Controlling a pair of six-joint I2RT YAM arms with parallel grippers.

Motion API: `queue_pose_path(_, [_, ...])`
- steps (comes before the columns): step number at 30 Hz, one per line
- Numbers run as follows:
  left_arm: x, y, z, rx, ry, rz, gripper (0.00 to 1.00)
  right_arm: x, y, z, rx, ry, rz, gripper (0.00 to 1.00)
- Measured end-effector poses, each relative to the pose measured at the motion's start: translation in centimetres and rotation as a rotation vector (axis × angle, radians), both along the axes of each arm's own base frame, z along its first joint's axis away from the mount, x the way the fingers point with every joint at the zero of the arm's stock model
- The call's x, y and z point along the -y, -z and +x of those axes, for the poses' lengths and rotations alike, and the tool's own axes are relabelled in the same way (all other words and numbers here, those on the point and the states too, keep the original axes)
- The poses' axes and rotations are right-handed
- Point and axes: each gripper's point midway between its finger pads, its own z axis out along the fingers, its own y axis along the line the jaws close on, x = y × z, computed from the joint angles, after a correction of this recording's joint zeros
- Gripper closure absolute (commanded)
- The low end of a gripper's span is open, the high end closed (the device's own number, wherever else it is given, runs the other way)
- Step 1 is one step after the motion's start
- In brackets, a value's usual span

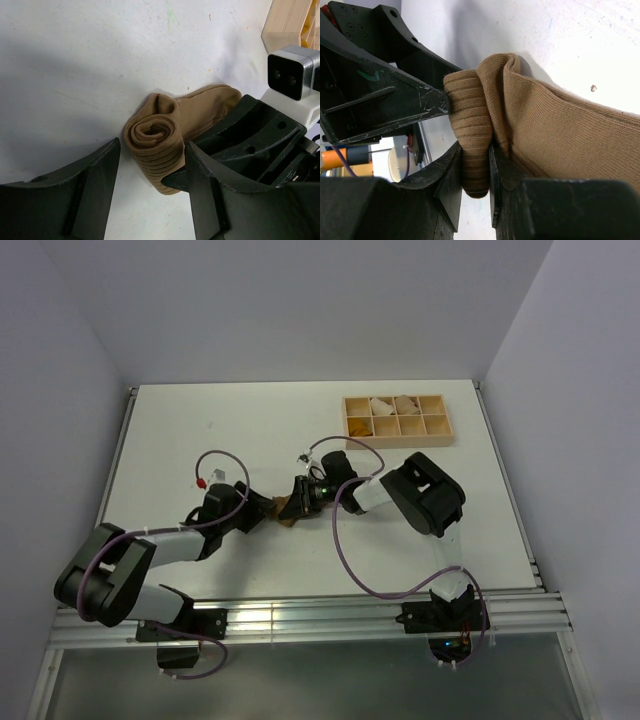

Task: Roll the socks
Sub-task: Roll the sock at the center of the board.

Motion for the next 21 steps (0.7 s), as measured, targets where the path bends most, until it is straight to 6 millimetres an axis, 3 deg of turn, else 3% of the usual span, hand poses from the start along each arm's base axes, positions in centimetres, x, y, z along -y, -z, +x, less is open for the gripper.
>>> queue_pose_path(10, [0.8, 0.5, 0.1, 0.004, 0.019, -0.003, 0.58, 0.1, 0.1, -0.1, -0.008, -0.002, -0.003, 0.99])
queue_pose_path(14, [1.1, 0.8, 0.2, -0.003, 0.025, 0.001, 0.7, 0.2, 0.2, -0.2, 0.005, -0.01, -0.013, 0.9])
queue_pose_path(21, [1.8, 0.6, 0.0, 0.001, 0.056, 0.015, 0.92, 1.5, -0.2, 0.1, 0.092, 0.01, -0.122, 0.6])
